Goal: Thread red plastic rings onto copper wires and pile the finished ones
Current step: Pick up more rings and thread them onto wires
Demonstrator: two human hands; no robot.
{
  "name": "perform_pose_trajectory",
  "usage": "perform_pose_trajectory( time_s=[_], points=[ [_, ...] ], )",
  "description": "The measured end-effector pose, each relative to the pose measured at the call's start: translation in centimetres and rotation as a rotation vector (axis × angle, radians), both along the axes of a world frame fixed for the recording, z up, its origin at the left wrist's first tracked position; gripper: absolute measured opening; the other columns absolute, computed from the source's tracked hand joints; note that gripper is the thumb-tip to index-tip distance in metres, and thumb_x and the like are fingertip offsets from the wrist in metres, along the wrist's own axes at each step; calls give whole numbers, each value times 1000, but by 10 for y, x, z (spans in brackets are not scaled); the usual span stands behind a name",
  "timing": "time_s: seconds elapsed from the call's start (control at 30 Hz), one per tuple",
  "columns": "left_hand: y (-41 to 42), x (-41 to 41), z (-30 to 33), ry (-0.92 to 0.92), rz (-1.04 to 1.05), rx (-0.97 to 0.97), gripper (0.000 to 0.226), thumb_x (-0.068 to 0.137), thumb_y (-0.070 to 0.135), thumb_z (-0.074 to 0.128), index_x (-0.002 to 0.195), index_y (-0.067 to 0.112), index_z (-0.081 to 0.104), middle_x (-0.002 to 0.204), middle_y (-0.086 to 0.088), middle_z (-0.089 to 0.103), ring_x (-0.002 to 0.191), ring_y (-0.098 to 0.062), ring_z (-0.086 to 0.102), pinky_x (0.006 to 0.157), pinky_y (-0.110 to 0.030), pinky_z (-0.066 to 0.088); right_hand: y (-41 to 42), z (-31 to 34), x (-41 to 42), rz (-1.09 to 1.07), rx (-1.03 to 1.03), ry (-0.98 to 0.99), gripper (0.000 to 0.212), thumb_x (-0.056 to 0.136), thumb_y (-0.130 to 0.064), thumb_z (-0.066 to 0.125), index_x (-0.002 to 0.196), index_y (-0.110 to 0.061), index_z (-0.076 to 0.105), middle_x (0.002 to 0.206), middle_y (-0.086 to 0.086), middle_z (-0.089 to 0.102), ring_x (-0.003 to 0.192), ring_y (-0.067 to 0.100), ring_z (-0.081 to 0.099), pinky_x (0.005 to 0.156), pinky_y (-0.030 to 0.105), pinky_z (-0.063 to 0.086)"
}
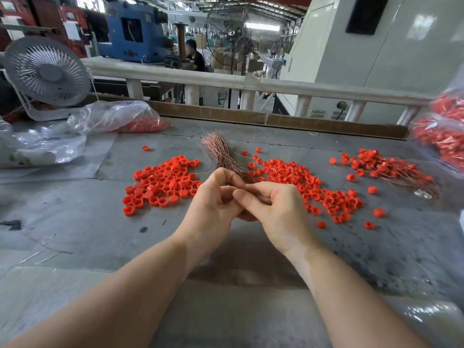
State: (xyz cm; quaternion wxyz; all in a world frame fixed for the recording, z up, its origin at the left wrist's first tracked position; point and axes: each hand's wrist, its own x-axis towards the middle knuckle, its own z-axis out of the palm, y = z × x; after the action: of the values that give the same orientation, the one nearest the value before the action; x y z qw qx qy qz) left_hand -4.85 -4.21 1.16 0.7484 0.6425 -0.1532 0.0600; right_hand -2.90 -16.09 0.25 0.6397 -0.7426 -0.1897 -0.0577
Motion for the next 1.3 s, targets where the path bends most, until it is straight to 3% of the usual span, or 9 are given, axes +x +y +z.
perform_pose_trajectory(
  time_s=[0.17, 0.3, 0.4, 0.53, 0.67, 0.8, 0.93, 1.07, 1.3],
  points=[
    [-1, -1, 0, -24, 43, 54, 23, 86, -18, 46, 83, 4, 40, 63, -10, 61, 50, -8, 60, 55, -17, 50, 1, 1, -1, -41, -1, -28, 10, 82, -15, 69, 80, -25, 71, 71, 4, 73, 63, 15, 69, 64, 30, 58],
    [1, 1, -4, -8, 26, 11, 18, 87, -13, 49, 86, 3, 42, 65, -9, 66, 57, -13, 64, 58, -20, 52, 1, 0, -2, -49, -38, -6, 8, 85, -21, 66, 90, -18, 73, 78, 3, 74, 73, 16, 70, 73, 38, 58],
    [4, 3, -6, 77, 10, -101, 15, 81, 7, 61, 88, 3, 48, 74, -17, 69, 66, -23, 66, 63, -28, 57, 1, 1, -4, -101, -137, -98, 12, 91, -29, 58, 88, -29, 70, 73, -10, 71, 70, 4, 67, 64, 25, 53],
    [7, 8, -8, 172, 69, -151, 25, 68, 29, 64, 80, 9, 56, 65, -5, 68, 55, -12, 64, 52, -21, 52, -4, 3, -4, -287, -216, -296, 7, 88, -27, 61, 88, -25, 68, 62, -4, 65, 57, 10, 61, 60, 36, 52],
    [7, 10, -9, 182, 81, -140, 30, 67, 36, 64, 78, 9, 59, 63, -3, 65, 54, -11, 61, 53, -20, 52, -3, 7, -4, -252, -311, -439, 18, 77, -19, 68, 95, -17, 71, 76, -14, 55, 66, 2, 52, 63, 10, 38],
    [6, 7, -6, 176, 58, -134, 34, 72, 40, 59, 78, 7, 64, 65, -7, 65, 56, -14, 62, 54, -21, 52, -5, 7, -2, -223, -297, -436, 16, 79, -6, 70, 93, -14, 73, 82, -7, 61, 71, 0, 53, 64, 7, 36],
    [9, 6, -3, 195, 21, -166, 27, 92, 25, 48, 82, 11, 69, 71, -7, 69, 61, -16, 64, 55, -22, 53, -7, 8, -1, -237, -209, -400, 17, 79, -5, 70, 93, -14, 73, 84, -5, 69, 77, 2, 59, 69, 7, 39],
    [11, 4, -2, 145, 29, -127, 16, 88, 1, 54, 90, 9, 68, 75, -5, 71, 64, -15, 66, 57, -22, 54, -7, 8, -1, -240, -168, -369, 18, 81, -6, 69, 93, -18, 73, 84, -10, 69, 80, 2, 62, 71, 7, 42],
    [9, 3, -3, 1, 120, -10, 14, 75, 6, 67, 87, 12, 68, 71, -2, 71, 61, -11, 65, 53, -21, 53, -7, 9, -1, -237, -174, -388, 21, 83, -7, 67, 101, -15, 72, 90, -13, 68, 90, -7, 60, 77, 5, 41]
  ],
)
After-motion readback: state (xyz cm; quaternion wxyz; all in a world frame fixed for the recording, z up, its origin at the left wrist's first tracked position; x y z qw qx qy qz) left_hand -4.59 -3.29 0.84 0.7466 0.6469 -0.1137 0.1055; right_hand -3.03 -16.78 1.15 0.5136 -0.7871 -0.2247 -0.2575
